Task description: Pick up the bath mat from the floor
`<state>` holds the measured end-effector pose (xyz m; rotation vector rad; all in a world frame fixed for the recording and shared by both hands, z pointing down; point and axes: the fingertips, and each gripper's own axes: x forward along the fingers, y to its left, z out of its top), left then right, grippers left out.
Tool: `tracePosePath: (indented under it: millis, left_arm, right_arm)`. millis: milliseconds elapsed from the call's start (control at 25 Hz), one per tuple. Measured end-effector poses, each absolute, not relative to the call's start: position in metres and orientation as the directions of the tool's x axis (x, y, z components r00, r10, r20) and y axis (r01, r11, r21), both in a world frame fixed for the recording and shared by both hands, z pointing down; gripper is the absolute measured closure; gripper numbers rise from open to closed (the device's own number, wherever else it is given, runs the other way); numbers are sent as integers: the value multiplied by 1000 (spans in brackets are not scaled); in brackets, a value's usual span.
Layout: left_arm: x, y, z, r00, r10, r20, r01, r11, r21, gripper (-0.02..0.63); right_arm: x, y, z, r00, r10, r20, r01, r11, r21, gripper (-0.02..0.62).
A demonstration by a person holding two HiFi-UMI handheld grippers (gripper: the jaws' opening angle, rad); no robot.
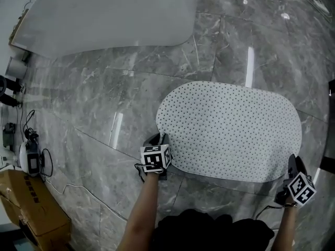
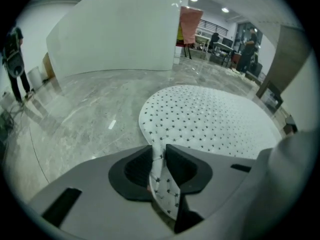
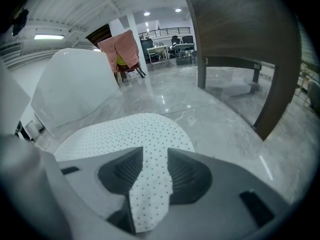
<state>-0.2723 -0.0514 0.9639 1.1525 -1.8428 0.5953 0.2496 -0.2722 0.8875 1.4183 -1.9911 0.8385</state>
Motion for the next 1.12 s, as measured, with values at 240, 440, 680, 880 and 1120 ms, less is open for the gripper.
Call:
tracePosePath:
  millis: [240, 440, 680, 880, 1120]
  left_arm:
    - [-279, -49, 965, -247, -462, 852, -928, 366, -71, 568]
    - [-273, -48, 961, -264, -447, 855, -919, 385, -82, 571]
    - [-269, -54, 959, -242, -455, 857, -912, 408, -41, 571]
    - [-267, -54, 960, -236, -456, 858, -915, 402, -37, 571]
    - [-266, -54, 960, -239, -463, 854, -906, 422, -25, 569]
  right_arm:
    - [251, -263, 899, -283, -593, 754, -956, 236, -173, 442]
    - [271, -270, 914, -257, -562, 786, -959, 247, -137, 442]
    - [282, -279, 931, -240, -517, 822, -957, 270, -109, 375]
    - [296, -292, 949, -200, -483, 852, -963, 256, -81, 356]
    - [299, -298, 965, -192, -448, 873, -958, 278, -68, 354]
